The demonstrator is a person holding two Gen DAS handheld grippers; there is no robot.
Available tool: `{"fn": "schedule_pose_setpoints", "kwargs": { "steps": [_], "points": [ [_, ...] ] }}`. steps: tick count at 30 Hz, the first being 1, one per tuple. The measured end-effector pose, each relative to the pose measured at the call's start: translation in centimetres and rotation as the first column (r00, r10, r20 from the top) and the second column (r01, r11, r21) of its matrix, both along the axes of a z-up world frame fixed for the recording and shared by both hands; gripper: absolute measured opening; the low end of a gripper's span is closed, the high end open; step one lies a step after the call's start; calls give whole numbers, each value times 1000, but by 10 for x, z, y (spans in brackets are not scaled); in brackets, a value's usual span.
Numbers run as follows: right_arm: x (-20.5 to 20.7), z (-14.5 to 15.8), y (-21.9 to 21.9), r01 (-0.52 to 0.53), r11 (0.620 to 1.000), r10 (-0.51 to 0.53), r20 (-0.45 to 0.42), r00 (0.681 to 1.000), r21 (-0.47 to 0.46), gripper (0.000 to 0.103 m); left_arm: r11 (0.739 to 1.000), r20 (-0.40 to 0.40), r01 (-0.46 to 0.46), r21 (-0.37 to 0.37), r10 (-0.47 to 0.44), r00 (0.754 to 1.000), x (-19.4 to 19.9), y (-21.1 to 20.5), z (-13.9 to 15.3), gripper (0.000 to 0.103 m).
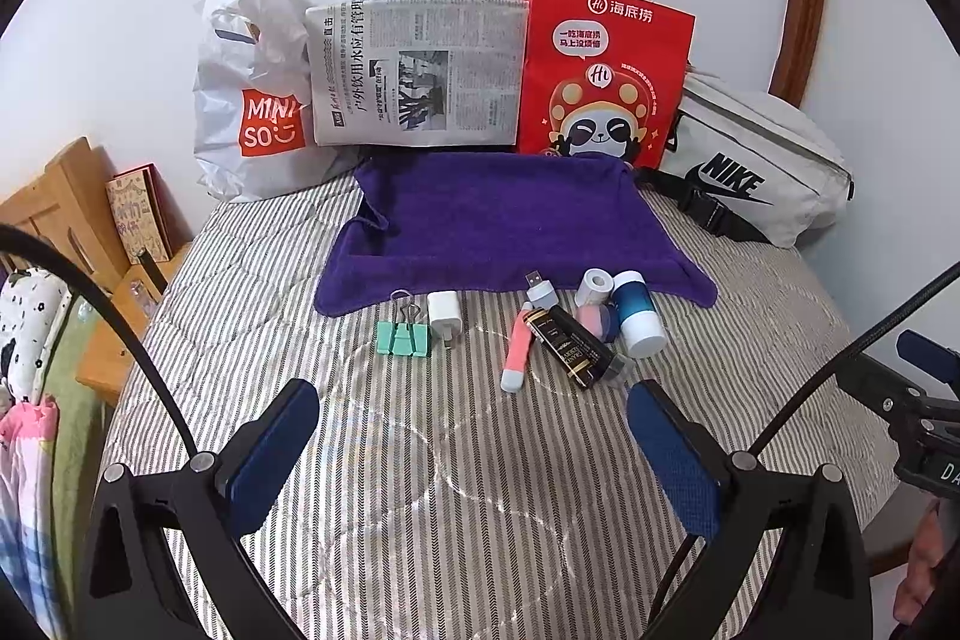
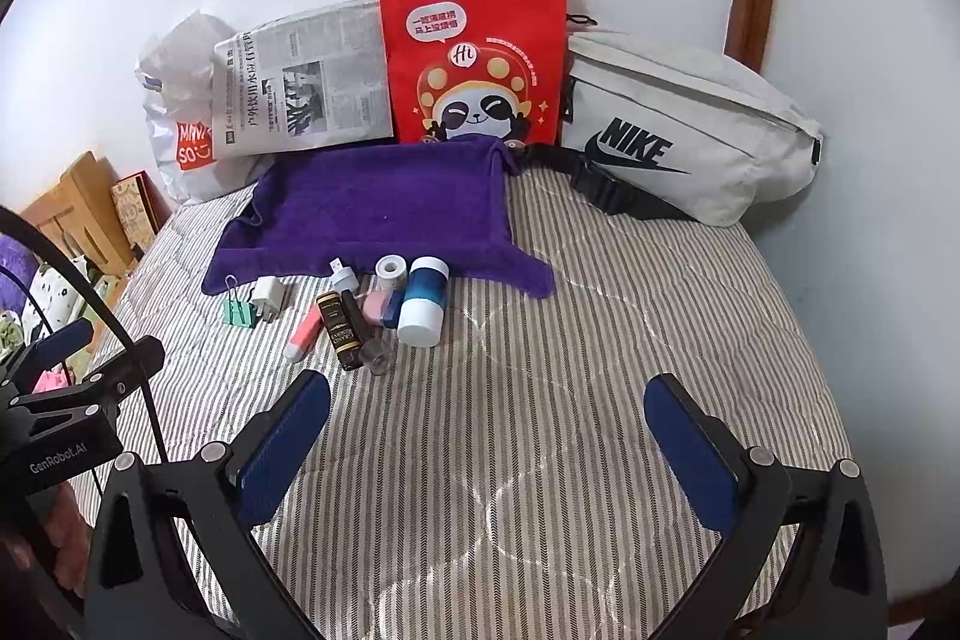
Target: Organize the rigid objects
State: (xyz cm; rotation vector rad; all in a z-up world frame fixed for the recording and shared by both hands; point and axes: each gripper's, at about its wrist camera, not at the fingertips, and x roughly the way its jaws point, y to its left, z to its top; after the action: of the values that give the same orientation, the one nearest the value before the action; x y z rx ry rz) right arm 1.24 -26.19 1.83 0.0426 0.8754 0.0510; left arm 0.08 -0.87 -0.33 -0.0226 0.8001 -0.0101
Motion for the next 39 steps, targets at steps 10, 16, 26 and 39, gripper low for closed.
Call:
{"fn": "schedule_pose_setpoints", "kwargs": {
  "steps": [10,16,26,39],
  "points": [
    [-1,1,-2,0,1000,0,2,1000,-1,103,1000,6,9,7,-9,1000,-2,-3,1,103],
    [-2,2,-2,2,1000,-2,3,1000,2,103,1000,7,15,-1,-15,1000,-3,-3,3,103],
    [-1,3,-4,3,1000,-3,2,1000,2,103,1000,3,19,6,-19,1000,-2,-3,3,103],
    [-3,3,-4,4,1000,-4,4,1000,1,103,1000,2,19,12,-19,1000,-2,-4,3,103]
  ]
}}
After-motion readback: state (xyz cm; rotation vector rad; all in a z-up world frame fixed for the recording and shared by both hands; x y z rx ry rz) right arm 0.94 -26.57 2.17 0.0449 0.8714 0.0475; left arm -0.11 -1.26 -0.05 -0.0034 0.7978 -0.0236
